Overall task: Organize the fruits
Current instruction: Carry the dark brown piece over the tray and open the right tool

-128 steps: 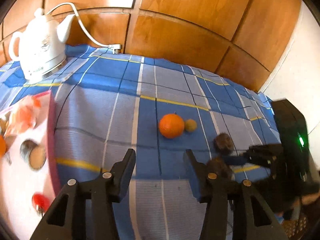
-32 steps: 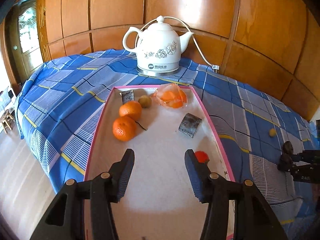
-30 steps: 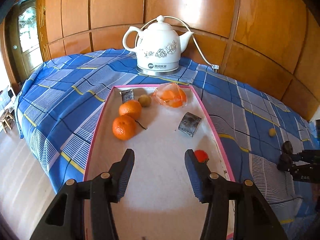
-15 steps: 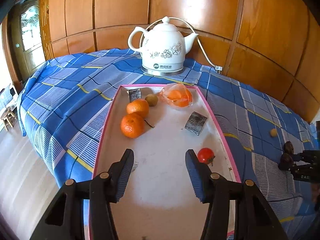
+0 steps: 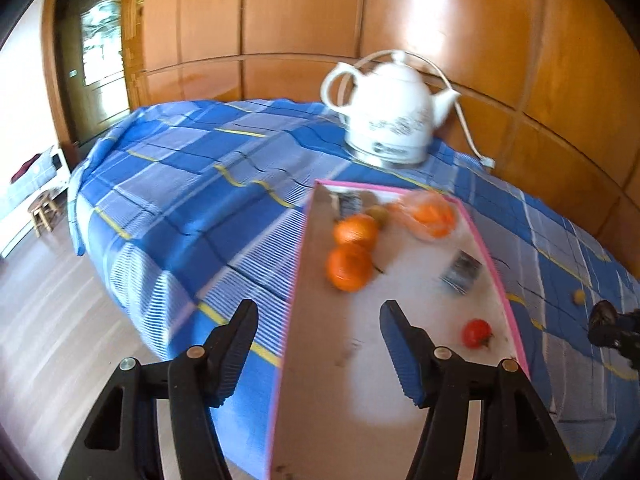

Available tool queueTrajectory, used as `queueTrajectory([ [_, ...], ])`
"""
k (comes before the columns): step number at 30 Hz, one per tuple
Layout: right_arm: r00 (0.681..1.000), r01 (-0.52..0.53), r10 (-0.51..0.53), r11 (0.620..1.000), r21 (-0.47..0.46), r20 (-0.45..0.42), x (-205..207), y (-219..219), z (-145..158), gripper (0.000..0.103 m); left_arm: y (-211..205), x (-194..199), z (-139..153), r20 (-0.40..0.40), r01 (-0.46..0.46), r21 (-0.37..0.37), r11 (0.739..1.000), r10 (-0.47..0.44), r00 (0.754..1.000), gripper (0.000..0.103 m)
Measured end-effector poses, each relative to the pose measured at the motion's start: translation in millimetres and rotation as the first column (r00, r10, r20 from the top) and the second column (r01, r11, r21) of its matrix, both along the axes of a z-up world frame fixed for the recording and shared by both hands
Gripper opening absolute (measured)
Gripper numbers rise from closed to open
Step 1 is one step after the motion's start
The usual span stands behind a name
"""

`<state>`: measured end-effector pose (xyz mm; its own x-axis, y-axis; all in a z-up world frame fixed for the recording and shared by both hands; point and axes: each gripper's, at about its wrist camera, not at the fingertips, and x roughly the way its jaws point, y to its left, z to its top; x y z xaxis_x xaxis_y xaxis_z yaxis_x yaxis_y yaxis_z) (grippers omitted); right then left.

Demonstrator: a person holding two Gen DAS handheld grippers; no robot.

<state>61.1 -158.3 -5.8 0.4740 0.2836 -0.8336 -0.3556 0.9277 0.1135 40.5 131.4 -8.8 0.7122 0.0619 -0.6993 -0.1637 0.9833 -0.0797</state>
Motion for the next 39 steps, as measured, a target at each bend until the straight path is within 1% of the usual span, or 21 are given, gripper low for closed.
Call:
queueTrajectory([
  [2,0.997,-0.072,0.070,0.996,0.056,0.033,3.0,31.6,11.9,0.042,10.0,-0.7,1.1,0.011,-0.024,-0.007,1.000,0.024,1.000,0.064],
  [4,0.993,-0.114,0.111,0.990,0.082,0.048,4.2,56.6,15.5,0.042,17.1,-0.2,0.9,0.013,-0.039,-0.015,0.999,0.039,0.999,0.065],
  [7,0.985,-0.172,0.166,0.978,0.116,0.055,19.3,99.9,17.3,0.042,24.0,-0.3,-1.6,0.015,-0.062,-0.025,0.998,0.062,0.998,0.067],
  [10,0.984,-0.178,0.175,0.973,0.145,0.035,34.6,125.7,9.4,0.042,27.8,-1.1,-3.3,0.024,-0.075,-0.043,0.996,0.076,0.997,0.067],
  [11,0.984,-0.177,0.176,0.973,0.146,0.026,43.0,136.9,4.9,0.042,28.6,-2.0,-2.8,0.034,-0.073,-0.051,0.996,0.075,0.997,0.068],
  [14,0.988,-0.153,0.156,0.977,0.148,-0.011,61.7,158.9,-10.1,0.043,27.0,-0.3,-4.6,0.022,-0.059,-0.047,0.997,0.060,0.998,0.068],
  [17,0.990,-0.132,0.137,0.982,0.133,-0.031,72.2,171.5,-24.0,0.043,25.7,-0.8,-6.4,0.019,-0.055,-0.059,0.997,0.056,0.998,0.068],
  [19,0.990,-0.129,0.136,0.979,0.158,-0.032,75.0,172.0,-25.6,0.044,23.1,-1.2,-7.0,0.020,-0.053,-0.058,0.997,0.054,0.998,0.068],
  [22,0.994,-0.109,0.111,0.980,0.168,-0.001,70.8,163.8,-17.0,0.044,18.9,-0.5,-7.3,0.015,-0.041,-0.050,0.998,0.042,0.999,0.068],
  [24,0.995,-0.102,0.100,0.977,0.187,0.019,64.1,151.7,-8.2,0.044,16.0,-1.1,-6.4,0.017,-0.034,-0.043,0.998,0.034,0.999,0.068],
  [28,0.994,-0.093,0.081,0.976,0.195,0.067,46.2,125.6,8.6,0.044,7.4,-3.5,-2.9,0.032,-0.016,-0.025,1.000,0.017,0.999,0.068],
  [32,0.994,-0.067,0.052,0.985,0.157,0.101,30.7,98.3,17.4,0.045,-1.1,-6.8,1.9,0.044,0.010,-0.011,1.000,-0.010,0.999,0.068],
  [39,0.993,-0.008,-0.002,0.997,0.081,0.119,15.6,51.7,21.6,0.045,-22.0,-13.4,10.0,0.068,0.079,-0.011,0.997,-0.078,0.995,0.068],
])
